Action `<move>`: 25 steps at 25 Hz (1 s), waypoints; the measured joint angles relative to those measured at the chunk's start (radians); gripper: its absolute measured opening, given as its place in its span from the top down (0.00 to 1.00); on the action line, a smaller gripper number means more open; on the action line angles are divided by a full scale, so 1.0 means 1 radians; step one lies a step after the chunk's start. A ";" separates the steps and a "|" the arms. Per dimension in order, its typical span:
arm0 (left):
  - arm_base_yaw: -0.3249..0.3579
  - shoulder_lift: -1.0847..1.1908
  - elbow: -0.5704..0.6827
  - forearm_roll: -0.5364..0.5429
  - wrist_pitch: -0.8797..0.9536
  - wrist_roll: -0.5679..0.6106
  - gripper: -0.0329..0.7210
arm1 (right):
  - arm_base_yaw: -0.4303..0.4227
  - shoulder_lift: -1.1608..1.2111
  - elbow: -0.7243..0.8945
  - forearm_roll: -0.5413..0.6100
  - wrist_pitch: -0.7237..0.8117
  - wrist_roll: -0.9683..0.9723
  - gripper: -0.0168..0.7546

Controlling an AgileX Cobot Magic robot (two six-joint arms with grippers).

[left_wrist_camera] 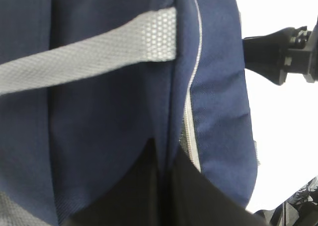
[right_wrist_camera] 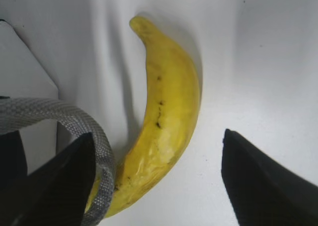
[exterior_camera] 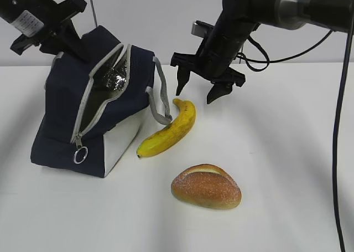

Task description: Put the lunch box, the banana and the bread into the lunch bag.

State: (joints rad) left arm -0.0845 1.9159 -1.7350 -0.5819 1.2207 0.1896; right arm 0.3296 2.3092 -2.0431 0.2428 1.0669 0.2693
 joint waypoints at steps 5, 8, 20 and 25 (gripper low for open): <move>0.000 0.000 0.000 0.000 0.000 0.000 0.96 | 0.000 0.016 0.000 0.004 -0.002 0.000 0.22; 0.000 0.000 0.000 0.000 0.000 0.000 0.96 | 0.006 0.047 0.000 0.004 0.002 0.000 0.22; 0.000 0.000 0.000 0.000 0.001 0.001 0.96 | 0.034 0.101 0.000 -0.023 -0.046 0.011 0.25; 0.000 0.000 0.000 0.000 0.001 0.001 0.96 | 0.034 0.128 0.000 -0.026 -0.073 0.026 0.39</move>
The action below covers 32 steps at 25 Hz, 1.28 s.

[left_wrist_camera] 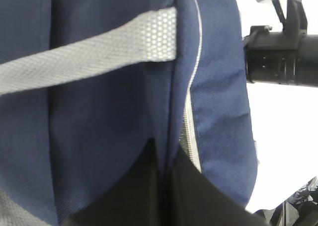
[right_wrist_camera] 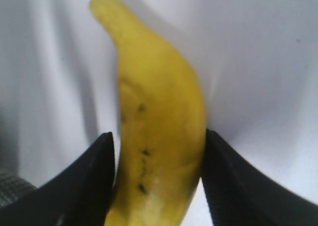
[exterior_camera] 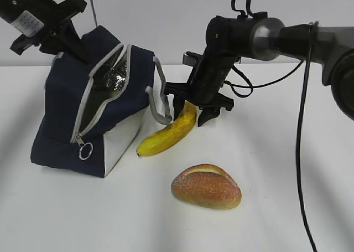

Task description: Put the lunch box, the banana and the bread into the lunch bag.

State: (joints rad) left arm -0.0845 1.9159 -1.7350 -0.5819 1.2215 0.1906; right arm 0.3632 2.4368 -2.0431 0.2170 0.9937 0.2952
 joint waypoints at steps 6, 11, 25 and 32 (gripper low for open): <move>0.000 0.000 0.000 0.000 0.000 0.000 0.96 | 0.000 0.006 -0.004 -0.001 -0.013 0.002 0.55; 0.000 0.000 0.000 0.000 0.000 0.000 0.96 | 0.000 0.015 -0.072 -0.082 0.102 -0.001 0.55; 0.000 0.000 0.000 -0.002 0.001 0.000 0.96 | -0.011 -0.097 -0.258 -0.143 0.241 -0.166 0.55; 0.000 0.000 0.000 -0.005 0.000 0.000 0.96 | -0.011 -0.236 -0.260 0.081 0.254 -0.258 0.55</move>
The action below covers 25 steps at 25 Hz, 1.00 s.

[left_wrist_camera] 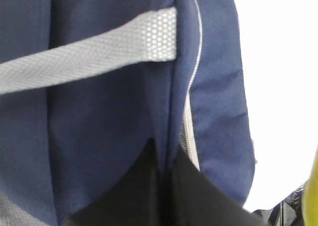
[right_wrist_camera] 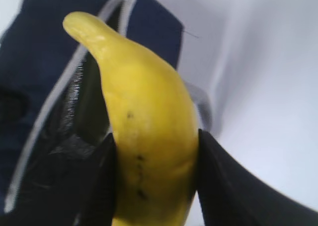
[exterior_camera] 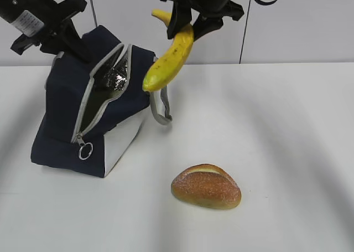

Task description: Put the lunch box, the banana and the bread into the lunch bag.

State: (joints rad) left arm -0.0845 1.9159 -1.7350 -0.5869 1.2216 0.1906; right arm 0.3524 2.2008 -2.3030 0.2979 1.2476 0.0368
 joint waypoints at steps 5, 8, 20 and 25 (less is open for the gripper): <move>0.000 0.000 0.000 -0.011 0.000 0.000 0.96 | 0.006 -0.006 -0.004 0.163 0.002 -0.037 0.55; 0.000 0.000 0.000 -0.023 0.000 0.000 0.96 | 0.023 0.025 -0.004 0.210 0.002 -0.037 0.55; 0.000 0.000 0.000 -0.038 0.000 0.000 0.96 | 0.081 0.187 -0.004 0.187 -0.109 -0.054 0.55; 0.000 0.000 0.000 -0.042 0.001 0.000 0.96 | 0.087 0.204 -0.004 0.179 -0.179 -0.044 0.55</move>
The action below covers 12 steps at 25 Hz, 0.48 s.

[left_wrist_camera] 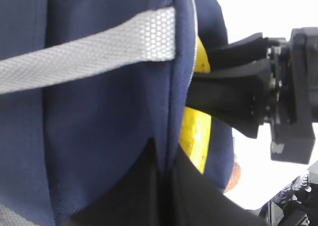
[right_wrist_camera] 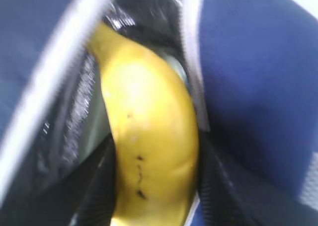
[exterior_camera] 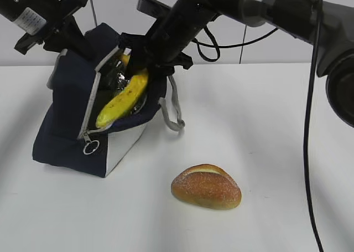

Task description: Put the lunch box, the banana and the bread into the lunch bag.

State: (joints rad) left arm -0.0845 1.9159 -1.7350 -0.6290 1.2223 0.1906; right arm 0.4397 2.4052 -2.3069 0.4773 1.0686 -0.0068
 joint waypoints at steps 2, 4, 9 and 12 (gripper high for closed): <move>0.000 0.000 0.000 -0.001 0.000 0.000 0.96 | 0.007 0.000 0.000 0.007 -0.049 -0.002 0.53; 0.000 0.000 0.000 -0.001 0.000 0.000 0.96 | 0.018 0.002 0.000 0.028 -0.073 -0.018 0.45; 0.000 0.000 0.000 -0.001 0.000 0.000 0.96 | 0.028 0.002 -0.002 0.046 -0.068 -0.050 0.22; 0.000 0.000 0.000 -0.003 0.000 0.000 0.96 | 0.022 0.006 -0.037 0.036 -0.007 -0.054 0.21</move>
State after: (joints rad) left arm -0.0845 1.9159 -1.7350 -0.6321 1.2223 0.1906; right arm 0.4618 2.4110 -2.3439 0.5134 1.0617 -0.0604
